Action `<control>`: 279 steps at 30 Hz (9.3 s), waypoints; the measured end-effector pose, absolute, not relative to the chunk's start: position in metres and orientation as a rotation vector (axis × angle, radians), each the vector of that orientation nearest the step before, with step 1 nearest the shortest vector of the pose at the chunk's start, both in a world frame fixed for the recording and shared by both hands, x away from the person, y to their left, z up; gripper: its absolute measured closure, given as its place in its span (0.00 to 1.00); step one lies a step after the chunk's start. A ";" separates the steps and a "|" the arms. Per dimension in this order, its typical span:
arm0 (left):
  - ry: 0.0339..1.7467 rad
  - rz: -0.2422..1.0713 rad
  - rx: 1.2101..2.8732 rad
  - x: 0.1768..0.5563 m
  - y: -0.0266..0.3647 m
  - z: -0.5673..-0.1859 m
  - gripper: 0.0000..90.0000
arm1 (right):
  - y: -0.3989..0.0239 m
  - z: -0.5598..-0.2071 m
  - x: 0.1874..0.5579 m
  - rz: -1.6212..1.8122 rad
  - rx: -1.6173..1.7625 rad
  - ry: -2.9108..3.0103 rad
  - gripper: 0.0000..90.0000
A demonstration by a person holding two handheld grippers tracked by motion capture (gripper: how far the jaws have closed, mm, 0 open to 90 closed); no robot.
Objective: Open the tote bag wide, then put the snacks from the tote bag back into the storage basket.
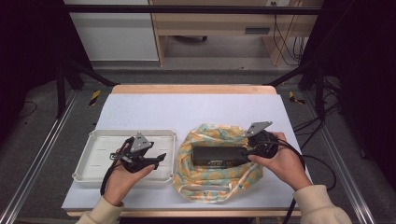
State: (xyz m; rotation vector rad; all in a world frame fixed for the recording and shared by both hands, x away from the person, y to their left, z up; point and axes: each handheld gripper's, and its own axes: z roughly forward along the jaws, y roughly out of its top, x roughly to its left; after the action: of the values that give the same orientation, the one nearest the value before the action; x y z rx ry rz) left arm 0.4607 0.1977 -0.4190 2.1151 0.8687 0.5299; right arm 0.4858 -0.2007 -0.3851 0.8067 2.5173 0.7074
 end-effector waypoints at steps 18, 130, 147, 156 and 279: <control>0.941 0.635 2.029 0.448 0.233 -0.428 0.18 | -0.195 -0.385 0.501 0.647 0.680 2.623 0.39; 0.963 0.594 2.105 0.445 0.234 -0.442 0.18 | -0.200 -0.371 0.488 0.755 0.302 2.765 0.48; 0.799 0.458 2.237 0.469 0.218 -0.426 0.15 | -0.192 -0.352 0.489 0.769 0.317 2.704 0.48; 0.683 0.403 2.290 0.480 0.211 -0.399 0.13 | -0.177 -0.347 0.490 0.792 0.302 2.707 0.48; 0.067 0.347 2.833 0.505 0.203 -0.315 0.48 | -0.199 -0.378 0.429 1.061 1.046 2.195 0.13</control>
State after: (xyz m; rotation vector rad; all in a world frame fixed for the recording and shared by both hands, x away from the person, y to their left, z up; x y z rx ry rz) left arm 0.5051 0.2028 -0.3148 2.8328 0.0668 0.3471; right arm 0.4292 -0.1988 -0.3778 1.0456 2.1952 1.0606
